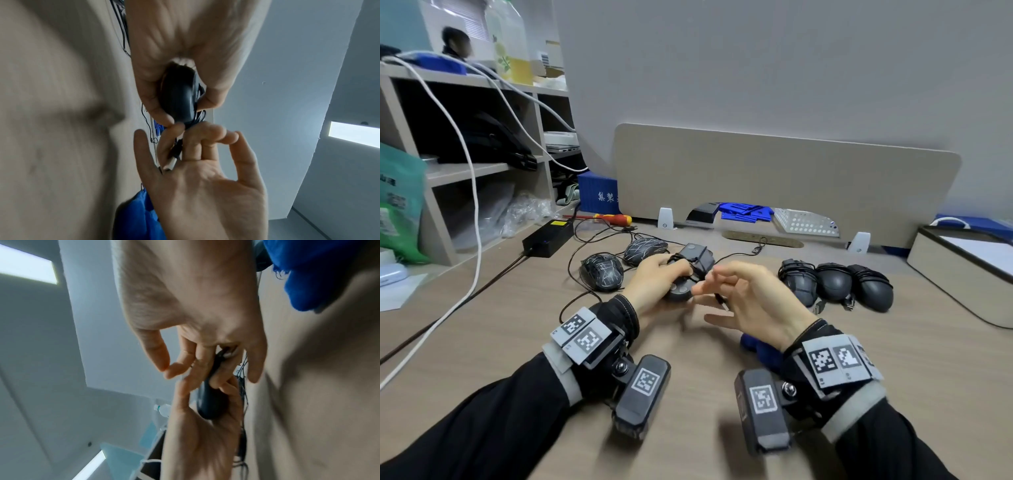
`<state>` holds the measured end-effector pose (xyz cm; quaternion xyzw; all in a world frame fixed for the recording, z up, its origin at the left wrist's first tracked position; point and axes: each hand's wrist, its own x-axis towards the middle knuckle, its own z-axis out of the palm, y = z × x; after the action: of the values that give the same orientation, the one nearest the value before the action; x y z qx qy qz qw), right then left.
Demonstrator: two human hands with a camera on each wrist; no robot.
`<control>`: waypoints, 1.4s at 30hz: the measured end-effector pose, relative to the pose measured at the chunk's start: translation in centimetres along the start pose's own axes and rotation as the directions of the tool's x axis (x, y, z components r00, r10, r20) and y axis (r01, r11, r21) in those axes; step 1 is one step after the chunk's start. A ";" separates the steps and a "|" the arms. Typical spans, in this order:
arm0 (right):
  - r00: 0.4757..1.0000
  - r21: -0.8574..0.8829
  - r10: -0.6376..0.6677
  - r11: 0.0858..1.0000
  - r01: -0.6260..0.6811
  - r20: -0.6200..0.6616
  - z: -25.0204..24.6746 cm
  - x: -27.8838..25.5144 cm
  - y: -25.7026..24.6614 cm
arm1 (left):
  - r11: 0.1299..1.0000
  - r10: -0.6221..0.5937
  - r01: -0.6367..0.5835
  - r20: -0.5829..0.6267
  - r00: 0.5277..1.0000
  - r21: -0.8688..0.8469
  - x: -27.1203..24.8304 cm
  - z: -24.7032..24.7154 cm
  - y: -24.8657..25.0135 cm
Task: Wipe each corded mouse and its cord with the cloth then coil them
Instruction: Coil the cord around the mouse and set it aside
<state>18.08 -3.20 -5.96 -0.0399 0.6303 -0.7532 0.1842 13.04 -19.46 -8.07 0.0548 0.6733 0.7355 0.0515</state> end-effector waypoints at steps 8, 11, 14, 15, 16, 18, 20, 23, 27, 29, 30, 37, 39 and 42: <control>0.894 0.143 -0.045 0.982 0.120 -0.447 -5.4 -1.4 -2.2 | 0.688 0.126 -0.132 0.062 0.990 0.713 2.7 1.9 1.8; 0.863 0.196 -0.013 0.972 0.129 -0.505 -6.5 -0.9 -1.4 | 0.298 0.055 -0.146 0.136 0.989 0.943 4.1 4.0 1.9; 0.867 0.253 0.043 0.963 0.097 -0.497 -7.2 -0.6 -0.7 | -0.021 -0.011 -0.122 0.122 0.993 0.992 5.1 6.3 1.3; 0.870 0.274 0.052 0.957 0.098 -0.491 -7.3 -0.6 -0.6 | -0.107 -0.028 -0.115 0.112 0.993 0.988 5.4 7.0 0.9; 0.870 0.290 0.053 0.951 0.105 -0.489 -7.4 -0.6 -0.5 | -0.175 -0.037 -0.109 0.104 0.994 0.979 5.7 7.8 0.4; 0.874 0.320 0.045 0.939 0.128 -0.484 -7.5 -0.7 -0.4 | -0.308 -0.040 -0.097 0.089 0.995 0.946 6.2 9.2 -0.5; 0.876 0.340 0.038 0.929 0.147 -0.481 -7.8 -0.8 -0.4 | -0.416 -0.041 -0.130 0.124 0.991 0.900 6.5 10.5 -0.8; 0.838 0.378 0.039 0.903 0.202 -0.544 -7.9 -0.8 -0.5 | -0.382 -0.094 -0.175 0.151 0.984 0.907 6.6 11.6 -0.4; 0.657 0.421 0.080 0.824 0.379 -0.750 -8.5 -1.2 -0.8 | -0.022 -0.153 -0.140 0.135 0.979 0.990 6.7 12.0 2.2; 0.620 0.428 0.108 0.812 0.396 -0.777 -8.8 -1.3 -0.9 | 0.177 -0.192 -0.117 0.151 0.970 0.977 7.1 11.8 2.9; 0.624 0.436 0.115 0.810 0.391 -0.773 -8.9 -1.3 -0.9 | 0.240 -0.211 -0.114 0.167 0.963 0.964 7.3 11.7 2.9; 0.696 0.446 0.118 0.839 0.311 -0.708 -8.5 -1.5 -0.8 | 0.506 -0.138 -0.160 0.263 0.955 0.848 8.9 12.2 0.4; 0.700 0.442 0.111 0.841 0.312 -0.706 -8.7 -1.5 -0.8 | 0.521 -0.077 -0.198 0.277 0.958 0.830 9.2 12.8 -0.4; 0.702 0.431 0.096 0.845 0.318 -0.706 -9.0 -1.2 -0.7 | 0.495 0.006 -0.256 0.292 0.956 0.830 9.2 13.0 -0.8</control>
<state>16.44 5.66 -6.89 0.2620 0.4188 -0.8619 -0.1144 5.92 -5.21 -7.66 0.2168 0.9305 0.2917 0.0455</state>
